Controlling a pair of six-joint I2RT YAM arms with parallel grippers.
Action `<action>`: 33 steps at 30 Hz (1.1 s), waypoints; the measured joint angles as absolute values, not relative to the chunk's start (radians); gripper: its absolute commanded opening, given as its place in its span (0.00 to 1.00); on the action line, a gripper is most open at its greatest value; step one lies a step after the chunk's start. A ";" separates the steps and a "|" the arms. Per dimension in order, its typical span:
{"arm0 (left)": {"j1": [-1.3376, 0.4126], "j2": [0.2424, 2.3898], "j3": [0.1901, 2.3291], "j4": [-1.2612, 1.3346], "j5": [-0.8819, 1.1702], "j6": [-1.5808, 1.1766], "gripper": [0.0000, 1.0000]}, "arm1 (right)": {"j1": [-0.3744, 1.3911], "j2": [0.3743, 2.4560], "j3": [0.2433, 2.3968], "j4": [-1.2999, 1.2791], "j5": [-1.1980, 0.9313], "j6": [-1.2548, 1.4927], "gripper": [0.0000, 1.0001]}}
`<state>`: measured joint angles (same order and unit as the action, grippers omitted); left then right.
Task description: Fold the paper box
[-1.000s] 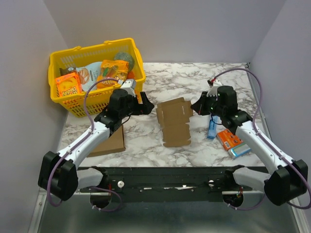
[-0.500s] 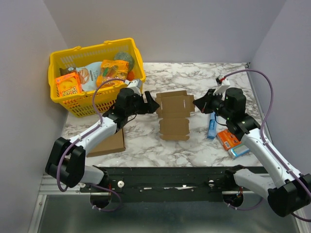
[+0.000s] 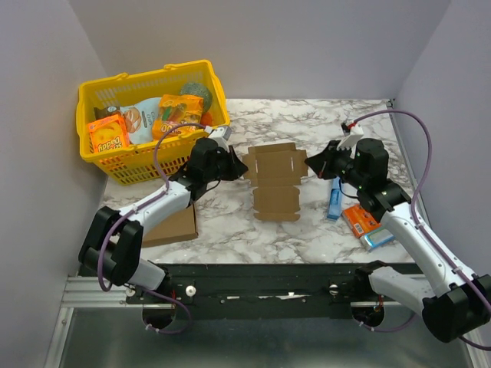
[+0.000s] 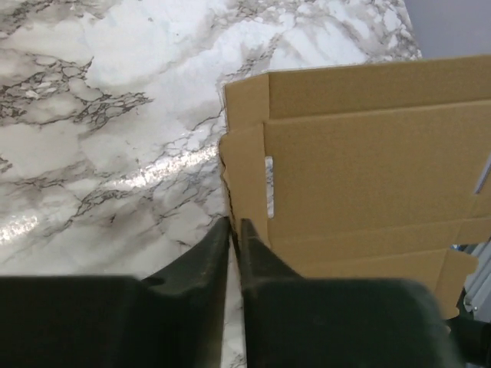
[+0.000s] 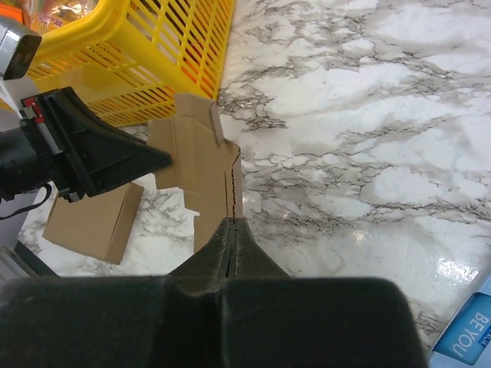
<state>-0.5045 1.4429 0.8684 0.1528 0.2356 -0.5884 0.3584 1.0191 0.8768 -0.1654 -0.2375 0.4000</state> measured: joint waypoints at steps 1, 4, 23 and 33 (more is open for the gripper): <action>-0.506 1.443 0.870 0.151 0.234 -0.580 0.00 | 0.358 1.020 0.877 -0.165 -0.237 0.398 0.38; -0.513 1.435 0.870 0.129 0.231 -0.538 0.00 | 0.358 1.027 0.881 -0.175 -0.239 0.376 0.69; -0.552 1.170 0.896 -0.230 0.508 -0.178 0.00 | 0.447 1.192 1.091 -0.317 -0.557 -0.109 0.68; -0.551 1.169 0.909 -0.281 0.559 -0.107 0.00 | 0.519 1.295 1.093 -0.405 -0.595 -0.189 0.58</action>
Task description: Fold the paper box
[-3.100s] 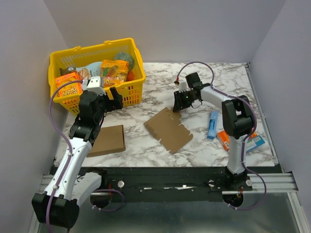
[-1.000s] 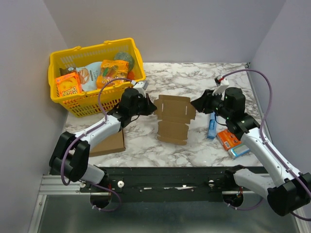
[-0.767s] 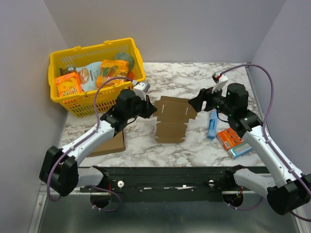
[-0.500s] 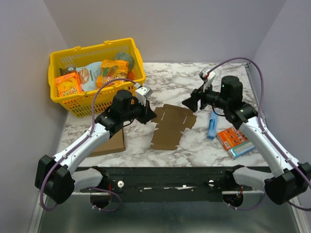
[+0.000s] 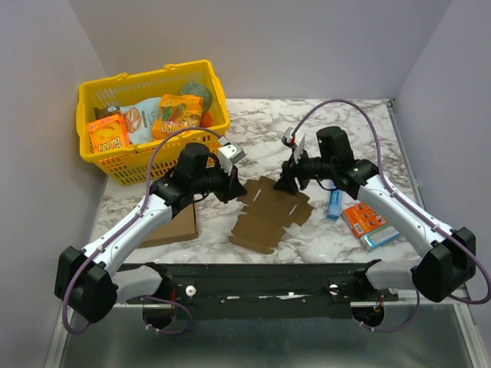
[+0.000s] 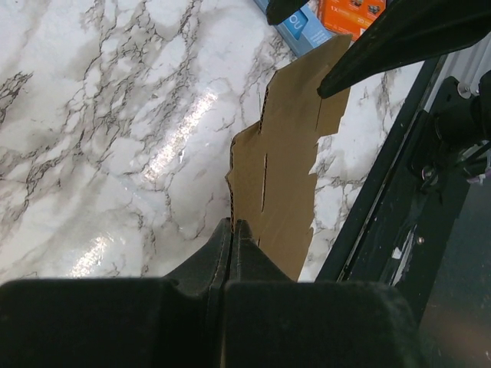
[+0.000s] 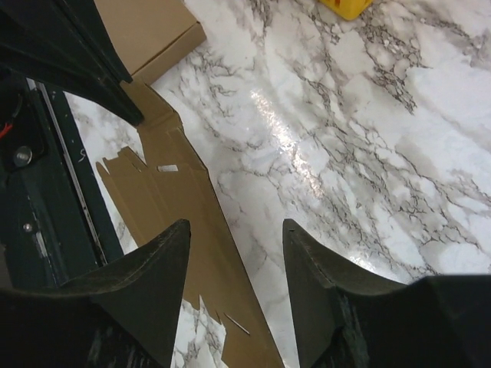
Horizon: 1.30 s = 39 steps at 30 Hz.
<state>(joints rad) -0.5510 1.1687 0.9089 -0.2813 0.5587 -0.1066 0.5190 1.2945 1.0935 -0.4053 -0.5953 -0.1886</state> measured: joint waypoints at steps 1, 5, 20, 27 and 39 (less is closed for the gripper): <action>-0.551 1.167 0.909 -0.281 0.559 -0.104 0.00 | 0.523 1.301 1.093 -0.410 -0.593 -0.192 0.57; -0.550 1.163 0.909 -0.280 0.565 -0.097 0.00 | 0.538 1.320 1.093 -0.422 -0.591 -0.202 0.40; -0.545 1.180 0.904 -0.234 0.442 -0.207 0.91 | 0.586 1.353 1.096 -0.454 -0.480 -0.184 0.01; -0.543 1.129 0.788 -0.136 0.173 -0.353 0.86 | 0.615 1.435 1.112 -0.482 -0.191 -0.162 0.01; -0.654 1.305 0.464 0.263 0.212 -0.614 0.42 | 0.687 1.569 1.163 -0.453 0.193 -0.074 0.01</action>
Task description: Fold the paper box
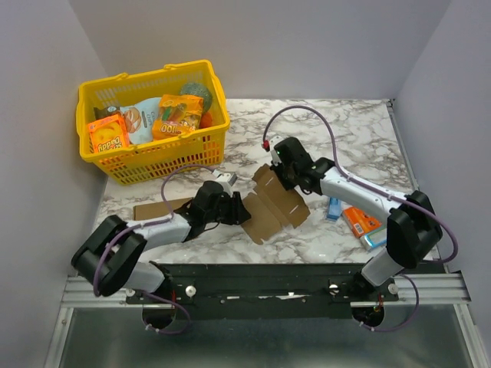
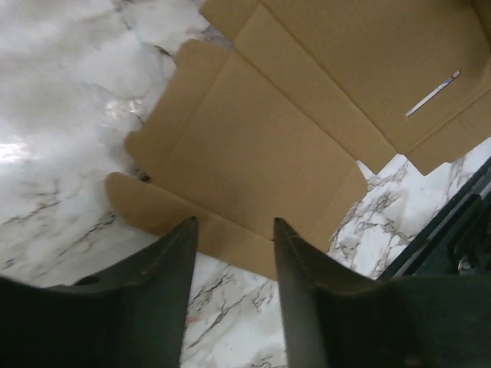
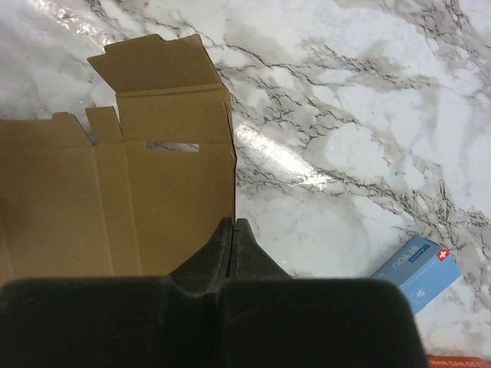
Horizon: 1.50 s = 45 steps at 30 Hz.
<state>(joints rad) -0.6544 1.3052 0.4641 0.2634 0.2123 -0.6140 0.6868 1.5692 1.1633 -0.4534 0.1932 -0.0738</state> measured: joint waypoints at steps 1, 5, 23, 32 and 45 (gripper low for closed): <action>-0.657 1.340 0.463 0.289 0.221 -0.618 0.34 | 0.697 1.583 1.168 -0.450 0.212 -0.070 0.01; -0.659 1.499 0.482 0.408 0.255 -0.636 0.13 | 0.735 1.639 1.200 -0.439 0.266 -0.058 0.01; -0.659 1.699 0.514 0.656 0.311 -0.708 0.06 | 0.842 1.706 1.235 -0.424 0.321 0.040 0.01; -0.659 1.687 0.496 0.670 0.315 -0.710 0.22 | 0.859 1.703 1.211 -0.394 0.338 0.060 0.01; -0.653 1.335 0.450 0.458 0.267 -0.675 0.74 | 0.856 1.669 1.165 -0.339 0.245 -0.028 0.01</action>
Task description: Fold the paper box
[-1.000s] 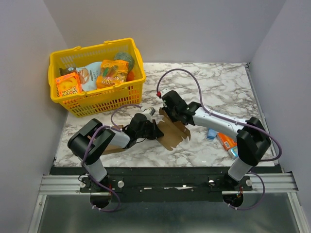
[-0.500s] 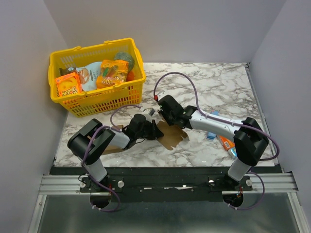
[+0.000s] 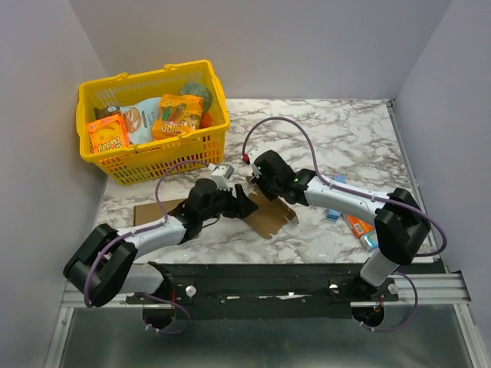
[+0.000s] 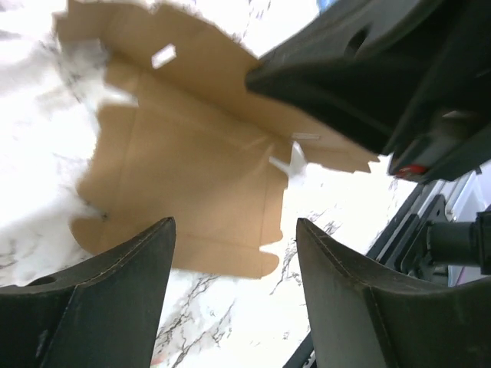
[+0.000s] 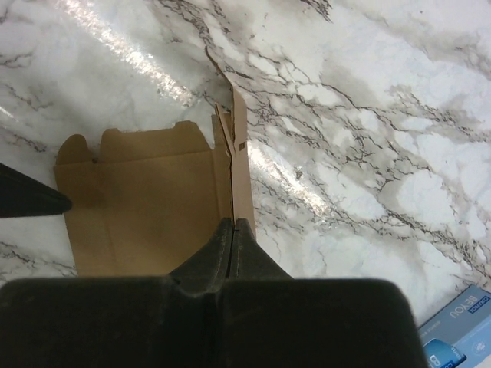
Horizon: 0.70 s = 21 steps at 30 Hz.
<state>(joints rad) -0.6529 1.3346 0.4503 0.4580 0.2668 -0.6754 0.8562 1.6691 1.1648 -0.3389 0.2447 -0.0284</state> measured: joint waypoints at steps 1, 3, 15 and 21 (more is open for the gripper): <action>-0.648 1.301 0.449 0.443 0.260 -0.669 0.74 | 0.855 1.660 1.160 -0.341 0.232 -0.036 0.01; -0.633 1.251 0.449 0.416 0.247 -0.659 0.74 | 0.853 1.645 1.155 -0.354 0.203 -0.052 0.01; -0.570 1.180 0.448 0.384 0.221 -0.624 0.64 | 0.836 1.610 1.151 -0.408 0.019 -0.125 0.01; -0.570 1.206 0.448 0.517 0.239 -0.609 0.64 | 0.836 1.611 1.151 -0.409 -0.007 -0.126 0.01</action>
